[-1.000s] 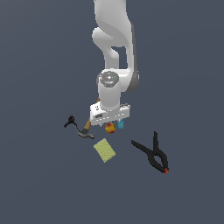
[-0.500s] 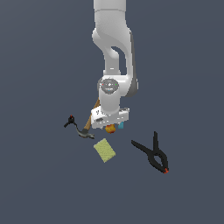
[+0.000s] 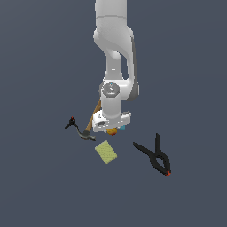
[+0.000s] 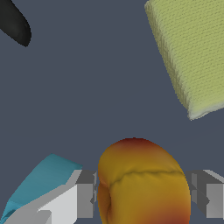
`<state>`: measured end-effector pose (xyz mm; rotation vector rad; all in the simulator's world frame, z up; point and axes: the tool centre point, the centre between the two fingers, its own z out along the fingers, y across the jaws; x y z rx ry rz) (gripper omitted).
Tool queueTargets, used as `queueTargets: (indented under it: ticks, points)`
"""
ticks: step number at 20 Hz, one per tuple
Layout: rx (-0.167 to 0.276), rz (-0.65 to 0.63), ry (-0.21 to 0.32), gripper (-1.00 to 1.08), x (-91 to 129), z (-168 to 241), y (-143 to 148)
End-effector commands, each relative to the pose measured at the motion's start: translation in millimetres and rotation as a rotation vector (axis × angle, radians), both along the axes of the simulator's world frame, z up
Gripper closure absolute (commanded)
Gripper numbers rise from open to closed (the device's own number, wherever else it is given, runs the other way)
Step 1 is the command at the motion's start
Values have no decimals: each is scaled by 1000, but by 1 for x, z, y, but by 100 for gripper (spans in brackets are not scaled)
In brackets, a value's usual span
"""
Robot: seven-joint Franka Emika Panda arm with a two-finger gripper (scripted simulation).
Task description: Pick up a designated object from a clutter of objects.
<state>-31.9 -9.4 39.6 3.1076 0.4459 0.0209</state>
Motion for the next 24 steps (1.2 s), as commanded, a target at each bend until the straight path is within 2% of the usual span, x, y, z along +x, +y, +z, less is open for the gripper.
queueTargets:
  ticks: [1,14,24]
  points:
    - [0,0,14,108,-5,-6,0]
    - [0,0,-1,108,1,10,-4]
    - [0,0,2,108,7,67,-25]
